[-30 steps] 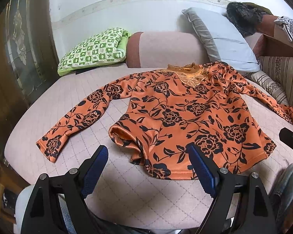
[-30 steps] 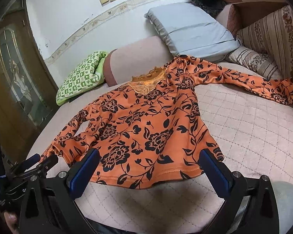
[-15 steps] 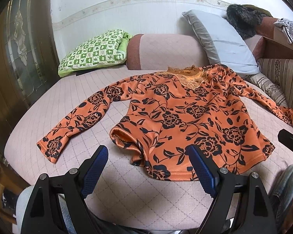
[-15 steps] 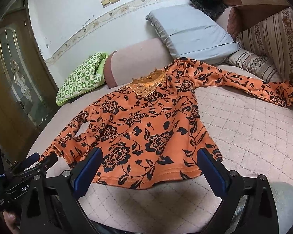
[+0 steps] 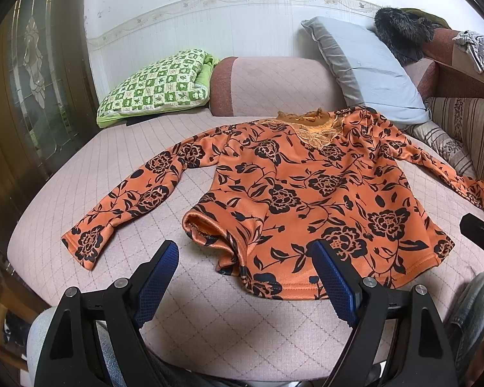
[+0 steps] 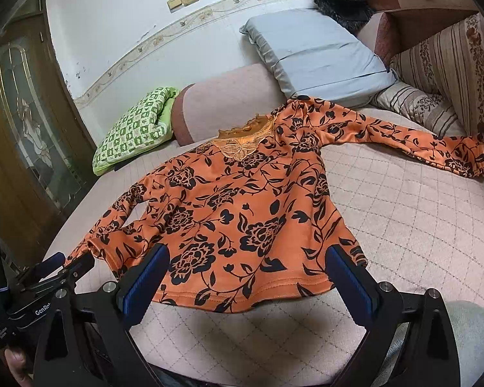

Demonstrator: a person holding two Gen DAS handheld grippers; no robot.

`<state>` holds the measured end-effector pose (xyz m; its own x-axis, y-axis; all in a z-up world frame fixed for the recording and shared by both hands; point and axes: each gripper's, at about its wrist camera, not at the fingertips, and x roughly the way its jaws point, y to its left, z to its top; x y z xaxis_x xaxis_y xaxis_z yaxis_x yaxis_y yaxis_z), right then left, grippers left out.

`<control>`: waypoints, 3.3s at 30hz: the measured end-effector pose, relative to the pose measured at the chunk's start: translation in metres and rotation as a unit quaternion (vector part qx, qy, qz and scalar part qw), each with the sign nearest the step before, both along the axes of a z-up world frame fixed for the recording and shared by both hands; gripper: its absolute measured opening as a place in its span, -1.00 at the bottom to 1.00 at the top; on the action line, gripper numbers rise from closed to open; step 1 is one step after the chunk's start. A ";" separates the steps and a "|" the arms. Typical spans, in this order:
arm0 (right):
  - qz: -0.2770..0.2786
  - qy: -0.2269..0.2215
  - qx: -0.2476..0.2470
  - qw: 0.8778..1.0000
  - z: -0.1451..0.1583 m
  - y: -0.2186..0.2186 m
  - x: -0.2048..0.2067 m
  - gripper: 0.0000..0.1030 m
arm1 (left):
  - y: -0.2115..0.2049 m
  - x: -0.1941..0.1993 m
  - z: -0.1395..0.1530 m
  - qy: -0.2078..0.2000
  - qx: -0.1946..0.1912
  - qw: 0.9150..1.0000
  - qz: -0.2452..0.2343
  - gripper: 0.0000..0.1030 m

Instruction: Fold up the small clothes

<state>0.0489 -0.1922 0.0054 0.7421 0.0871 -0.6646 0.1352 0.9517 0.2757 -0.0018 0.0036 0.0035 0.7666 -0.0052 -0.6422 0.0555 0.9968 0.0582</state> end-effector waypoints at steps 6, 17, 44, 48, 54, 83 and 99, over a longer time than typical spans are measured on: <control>-0.001 -0.001 0.002 1.000 0.000 0.000 0.000 0.90 | 0.000 0.000 0.000 0.000 0.000 1.000 0.000 0.65; -0.005 0.002 0.021 1.000 0.007 -0.007 0.002 0.85 | -0.002 0.005 0.001 0.011 -0.004 1.000 -0.006 0.65; -0.311 0.137 0.057 0.939 -0.021 -0.336 0.059 0.69 | -0.200 0.204 0.007 0.123 -0.085 0.971 -0.189 0.65; -0.383 0.159 0.069 0.908 -0.052 -0.374 0.041 0.68 | -0.223 0.213 -0.010 0.130 -0.079 0.968 -0.197 0.65; -0.413 0.208 0.021 0.886 -0.087 -0.392 0.071 -0.01 | -0.233 0.216 -0.017 0.135 -0.088 0.967 -0.196 0.65; 0.218 0.162 0.032 0.962 -0.095 0.059 0.195 -0.68 | 0.066 0.263 -0.035 0.172 -0.227 0.957 -0.044 0.63; 0.051 0.143 0.160 0.975 -0.031 -0.118 0.145 0.52 | -0.048 0.188 0.006 0.054 -0.071 0.953 -0.290 0.65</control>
<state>0.1938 -0.3099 -0.0255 0.5074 0.3882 -0.7693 0.1584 0.8355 0.5261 0.1858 -0.0445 0.0097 0.5373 -0.5012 -0.6783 0.5983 0.7934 -0.1123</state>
